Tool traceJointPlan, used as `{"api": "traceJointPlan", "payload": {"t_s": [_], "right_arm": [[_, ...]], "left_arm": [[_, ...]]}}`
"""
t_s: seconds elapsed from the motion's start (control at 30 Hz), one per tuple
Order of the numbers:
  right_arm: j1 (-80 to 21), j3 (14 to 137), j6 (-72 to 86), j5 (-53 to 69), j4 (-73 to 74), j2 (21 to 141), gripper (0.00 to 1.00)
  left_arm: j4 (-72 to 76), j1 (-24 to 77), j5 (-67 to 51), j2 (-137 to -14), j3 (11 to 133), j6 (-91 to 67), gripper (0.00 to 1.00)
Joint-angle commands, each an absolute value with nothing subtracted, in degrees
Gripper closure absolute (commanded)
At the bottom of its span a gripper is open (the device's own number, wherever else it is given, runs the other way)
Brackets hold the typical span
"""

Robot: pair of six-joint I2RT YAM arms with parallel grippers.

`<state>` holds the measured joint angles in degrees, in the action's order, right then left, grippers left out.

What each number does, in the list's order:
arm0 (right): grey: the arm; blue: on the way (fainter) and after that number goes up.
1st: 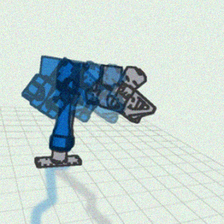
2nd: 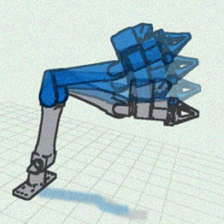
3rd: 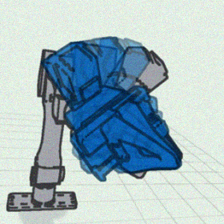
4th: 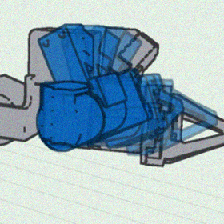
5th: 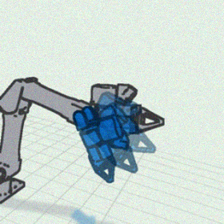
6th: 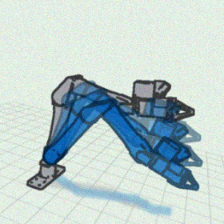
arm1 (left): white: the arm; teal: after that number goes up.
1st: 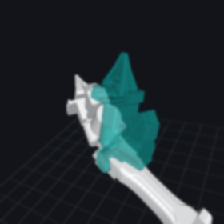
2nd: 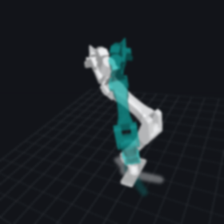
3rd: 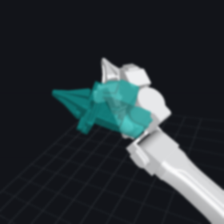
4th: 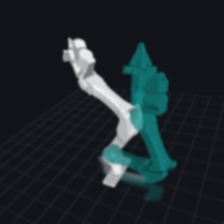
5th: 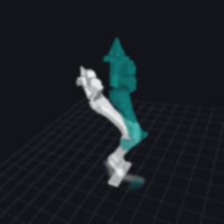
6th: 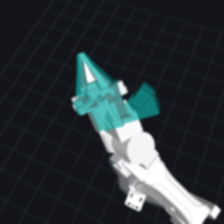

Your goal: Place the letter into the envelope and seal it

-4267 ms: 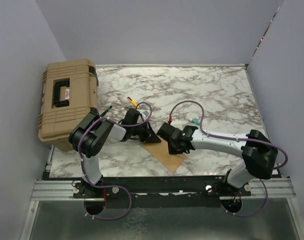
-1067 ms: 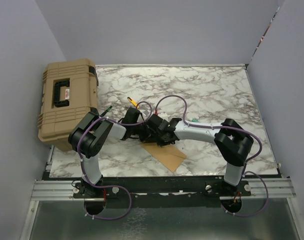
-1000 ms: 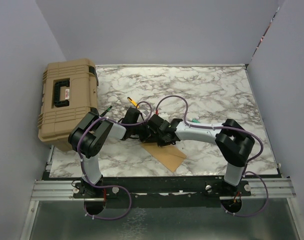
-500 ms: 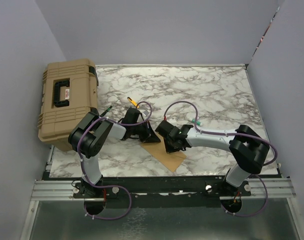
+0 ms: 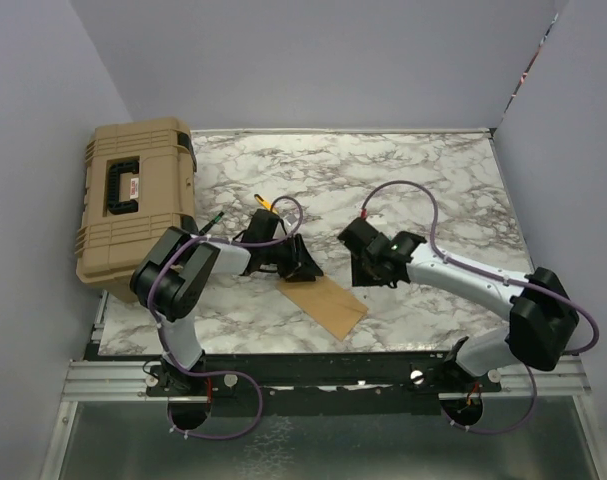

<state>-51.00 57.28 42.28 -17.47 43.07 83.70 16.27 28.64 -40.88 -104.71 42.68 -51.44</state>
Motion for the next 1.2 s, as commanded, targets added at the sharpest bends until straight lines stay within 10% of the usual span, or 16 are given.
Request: {"api": "traceJointPlan", "payload": {"t_s": [0.0, 0.6, 1.17], "right_arm": [[-44.07, 57.54, 38.67, -22.53, 43.82, 81.13, 0.51], [-21.38, 55.10, 13.88, -11.30, 28.29, 86.46, 0.37], [-16.05, 59.96, -2.39, -0.47, 27.57, 98.60, 0.43]], "left_arm": [[8.38, 27.77, -35.98, -100.20, 45.27, -47.82, 0.53], [-12.10, 27.60, -10.60, -78.24, 48.97, -37.83, 0.02], [-17.74, 25.30, -9.23, -72.39, 53.12, -31.47, 0.01]]}}
